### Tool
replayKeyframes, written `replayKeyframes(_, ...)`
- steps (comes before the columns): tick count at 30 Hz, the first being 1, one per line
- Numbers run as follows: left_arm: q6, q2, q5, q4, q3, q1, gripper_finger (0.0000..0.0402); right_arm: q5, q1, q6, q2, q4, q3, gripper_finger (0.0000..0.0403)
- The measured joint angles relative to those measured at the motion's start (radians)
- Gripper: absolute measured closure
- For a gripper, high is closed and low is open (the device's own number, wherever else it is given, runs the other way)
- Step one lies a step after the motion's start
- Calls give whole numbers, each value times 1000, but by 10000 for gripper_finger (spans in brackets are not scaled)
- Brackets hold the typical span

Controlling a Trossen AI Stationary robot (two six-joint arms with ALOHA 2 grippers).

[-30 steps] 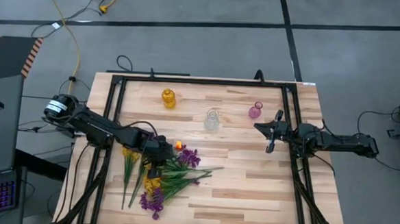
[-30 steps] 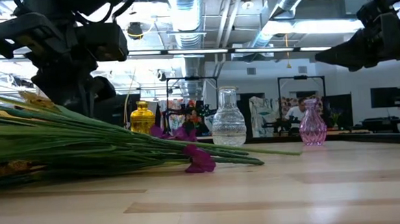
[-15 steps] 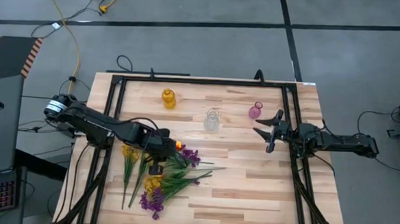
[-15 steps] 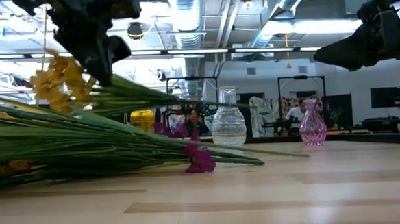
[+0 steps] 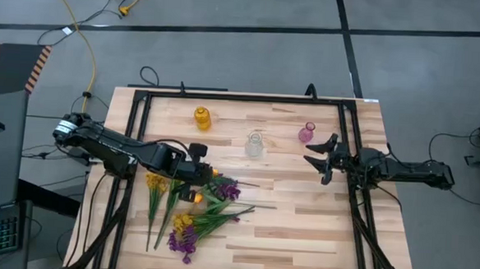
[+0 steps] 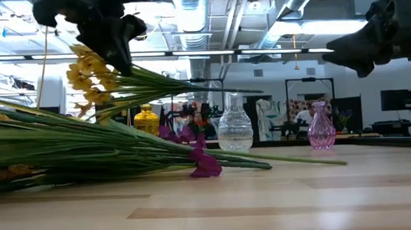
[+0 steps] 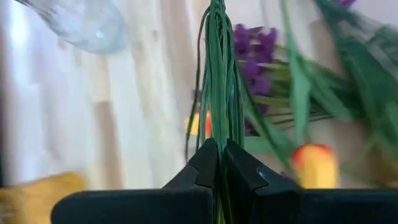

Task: Sort flowers into vase by color
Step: Put the yellow flowers into the yellow vase

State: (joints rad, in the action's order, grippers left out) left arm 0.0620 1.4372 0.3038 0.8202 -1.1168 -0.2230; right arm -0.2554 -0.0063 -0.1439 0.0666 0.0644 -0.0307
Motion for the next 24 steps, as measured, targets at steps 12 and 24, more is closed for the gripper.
replayKeyframes(12,225,0,174,-113,0,0,401,49,0,-33,0,98,-12,177)
replayKeyframes(24,388,0,220,-377,0,-4,401,49,0,-33,85,94,-99,177)
